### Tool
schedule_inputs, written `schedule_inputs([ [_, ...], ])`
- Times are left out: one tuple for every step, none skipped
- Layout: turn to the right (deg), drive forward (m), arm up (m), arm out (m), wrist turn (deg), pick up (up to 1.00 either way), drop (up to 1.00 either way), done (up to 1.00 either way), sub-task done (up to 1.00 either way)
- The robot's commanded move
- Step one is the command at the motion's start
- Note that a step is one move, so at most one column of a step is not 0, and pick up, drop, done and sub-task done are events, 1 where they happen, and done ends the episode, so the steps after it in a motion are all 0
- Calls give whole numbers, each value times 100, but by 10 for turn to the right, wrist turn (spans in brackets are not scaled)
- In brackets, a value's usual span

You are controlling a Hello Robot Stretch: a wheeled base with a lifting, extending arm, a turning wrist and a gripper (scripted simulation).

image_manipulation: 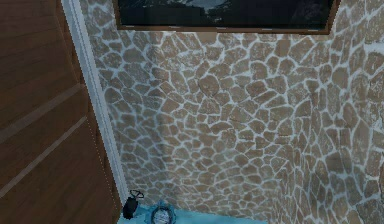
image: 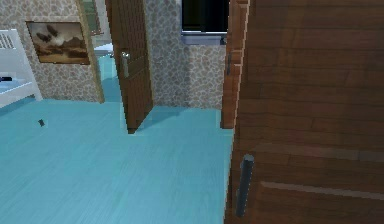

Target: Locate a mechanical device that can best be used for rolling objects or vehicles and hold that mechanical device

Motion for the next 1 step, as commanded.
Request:
schedule_inputs([
  [0, 0, 0, 0, 0, 0, 0, 100, 0],
])
